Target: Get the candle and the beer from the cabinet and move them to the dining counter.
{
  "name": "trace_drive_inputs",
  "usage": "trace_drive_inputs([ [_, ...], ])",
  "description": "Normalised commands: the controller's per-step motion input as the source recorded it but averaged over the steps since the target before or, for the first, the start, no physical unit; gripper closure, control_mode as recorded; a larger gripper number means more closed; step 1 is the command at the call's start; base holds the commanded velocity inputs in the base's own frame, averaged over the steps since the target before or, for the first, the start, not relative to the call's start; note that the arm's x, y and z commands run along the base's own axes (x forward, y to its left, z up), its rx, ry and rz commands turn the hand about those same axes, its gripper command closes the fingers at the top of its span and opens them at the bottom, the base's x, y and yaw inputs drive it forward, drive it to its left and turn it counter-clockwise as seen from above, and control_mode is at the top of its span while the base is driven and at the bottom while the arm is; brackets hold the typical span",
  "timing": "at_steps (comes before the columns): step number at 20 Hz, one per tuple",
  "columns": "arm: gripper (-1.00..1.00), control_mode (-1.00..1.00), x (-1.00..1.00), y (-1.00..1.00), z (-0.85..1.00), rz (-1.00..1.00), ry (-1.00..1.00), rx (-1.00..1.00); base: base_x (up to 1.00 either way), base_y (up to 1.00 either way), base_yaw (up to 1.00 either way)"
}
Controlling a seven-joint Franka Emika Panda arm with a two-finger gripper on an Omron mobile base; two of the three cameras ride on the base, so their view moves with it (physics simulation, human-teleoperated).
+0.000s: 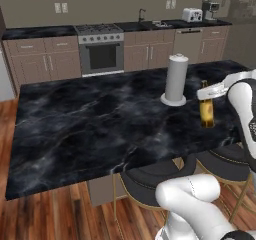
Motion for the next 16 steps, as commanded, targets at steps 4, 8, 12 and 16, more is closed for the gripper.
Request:
trace_drive_inputs([
  [4,1.0,-1.0,0.66,0.0,-0.57,0.14,0.15,0.02,0.0,0.0,0.0],
  [8,1.0,-1.0,0.67,0.0,-0.44,0.11,0.08,0.05,0.0,0.0,0.0],
  [12,1.0,-1.0,0.49,0.0,-0.31,0.03,0.0,0.04,0.0,0.0,0.0],
  [16,1.0,-1.0,0.33,0.0,-0.04,0.02,-0.03,0.07,0.0,0.0,0.0],
])
